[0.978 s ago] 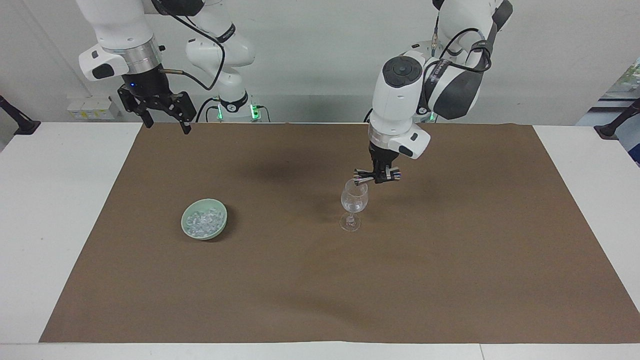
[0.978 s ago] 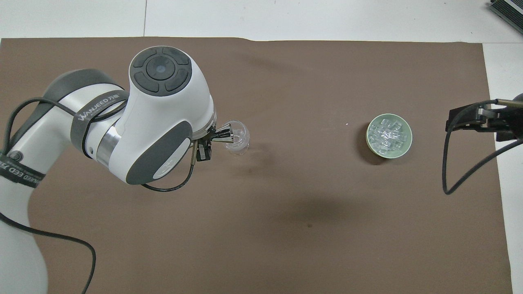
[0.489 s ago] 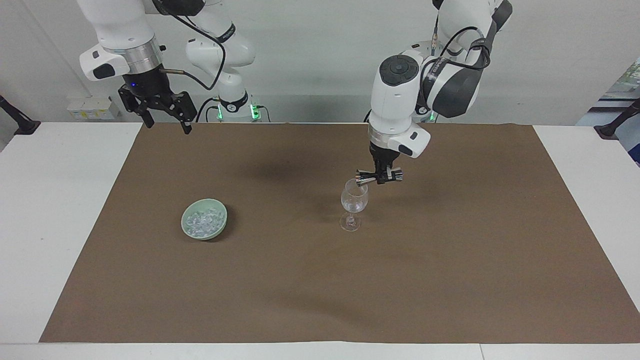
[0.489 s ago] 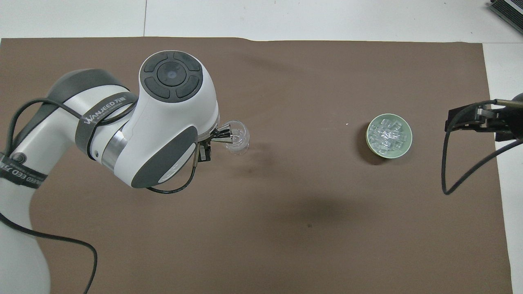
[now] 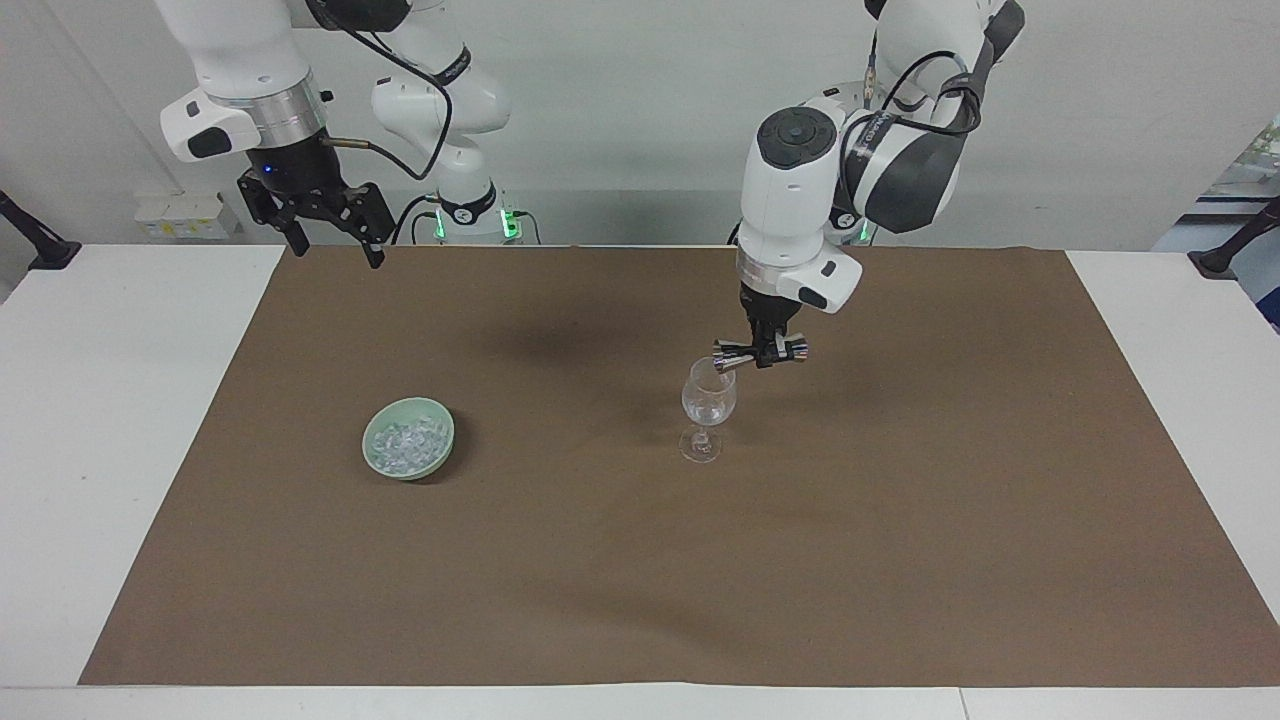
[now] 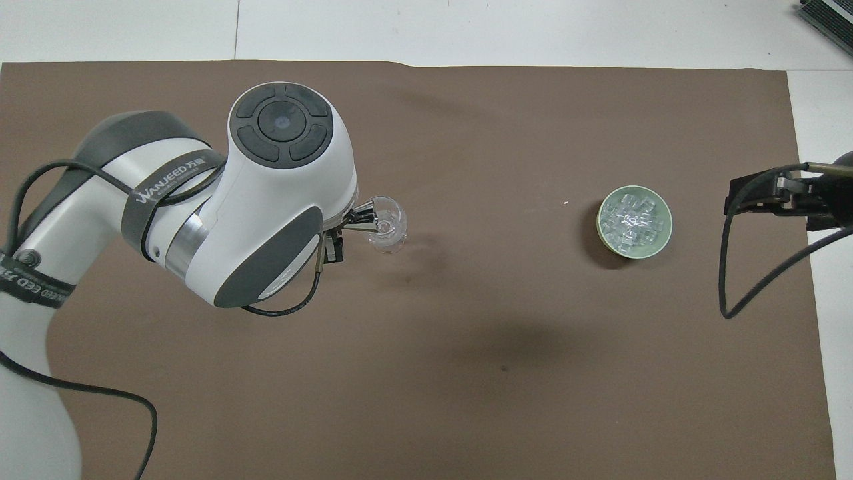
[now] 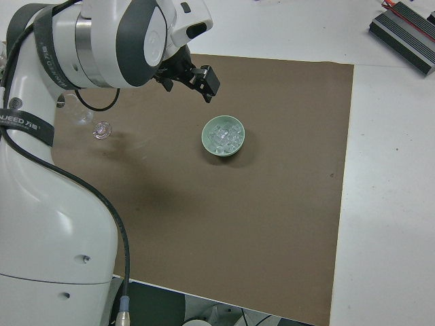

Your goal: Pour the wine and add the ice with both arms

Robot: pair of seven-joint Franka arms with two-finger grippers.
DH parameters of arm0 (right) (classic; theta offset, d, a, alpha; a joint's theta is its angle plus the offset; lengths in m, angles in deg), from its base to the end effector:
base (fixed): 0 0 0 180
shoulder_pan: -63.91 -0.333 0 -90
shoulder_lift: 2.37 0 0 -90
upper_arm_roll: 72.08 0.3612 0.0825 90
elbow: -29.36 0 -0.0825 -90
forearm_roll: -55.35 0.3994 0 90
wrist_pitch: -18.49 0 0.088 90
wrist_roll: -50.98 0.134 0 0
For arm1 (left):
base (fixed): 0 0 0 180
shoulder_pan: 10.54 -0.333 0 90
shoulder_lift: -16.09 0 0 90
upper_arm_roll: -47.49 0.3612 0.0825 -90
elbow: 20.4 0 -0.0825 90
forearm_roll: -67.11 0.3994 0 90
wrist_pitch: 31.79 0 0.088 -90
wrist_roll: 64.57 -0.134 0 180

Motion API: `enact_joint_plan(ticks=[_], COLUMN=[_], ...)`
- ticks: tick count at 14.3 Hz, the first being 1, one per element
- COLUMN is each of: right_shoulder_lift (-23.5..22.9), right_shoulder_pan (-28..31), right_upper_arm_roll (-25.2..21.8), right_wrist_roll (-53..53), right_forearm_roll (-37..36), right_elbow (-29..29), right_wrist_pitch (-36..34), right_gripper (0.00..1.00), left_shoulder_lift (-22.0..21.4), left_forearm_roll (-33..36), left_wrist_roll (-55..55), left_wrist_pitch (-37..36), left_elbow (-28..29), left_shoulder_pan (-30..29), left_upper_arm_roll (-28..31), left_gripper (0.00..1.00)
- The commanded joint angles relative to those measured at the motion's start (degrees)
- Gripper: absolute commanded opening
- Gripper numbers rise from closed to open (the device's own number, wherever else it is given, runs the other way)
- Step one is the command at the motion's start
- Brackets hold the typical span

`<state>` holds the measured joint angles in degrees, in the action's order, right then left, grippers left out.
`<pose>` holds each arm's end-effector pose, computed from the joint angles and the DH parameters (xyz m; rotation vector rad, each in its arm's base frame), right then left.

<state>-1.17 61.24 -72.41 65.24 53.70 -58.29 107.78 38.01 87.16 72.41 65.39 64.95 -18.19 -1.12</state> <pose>0.5627 0.0191 0.6735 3.1023 -0.3256 0.0830 0.5775 -0.3388 0.5197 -2.0949 -2.2758 -0.0936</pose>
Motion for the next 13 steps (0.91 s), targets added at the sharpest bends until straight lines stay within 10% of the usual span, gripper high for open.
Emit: enact_joint_plan(ticks=[1,13], right_shoulder_lift=[0.7,1.0], right_shoulder_pan=[0.4,0.6], right_upper_arm_roll=[0.2,-0.3], right_wrist_roll=[-0.5,-0.6], right_forearm_roll=[1.2,1.2], right_elbow=[-0.8,-1.5], right_wrist_pitch=[-0.3,-0.6], right_gripper=[1.00,1.00], left_shoulder_lift=[1.4,1.4], left_forearm_roll=[2.8,3.0], left_wrist_roll=[1.9,2.8], left_wrist_pitch=[-1.9,-1.7], left_elbow=[-2.3,-2.4], left_shoulder_pan=[1.4,1.6], left_upper_arm_roll=[-0.3,-0.3], left_gripper=[0.00,0.00])
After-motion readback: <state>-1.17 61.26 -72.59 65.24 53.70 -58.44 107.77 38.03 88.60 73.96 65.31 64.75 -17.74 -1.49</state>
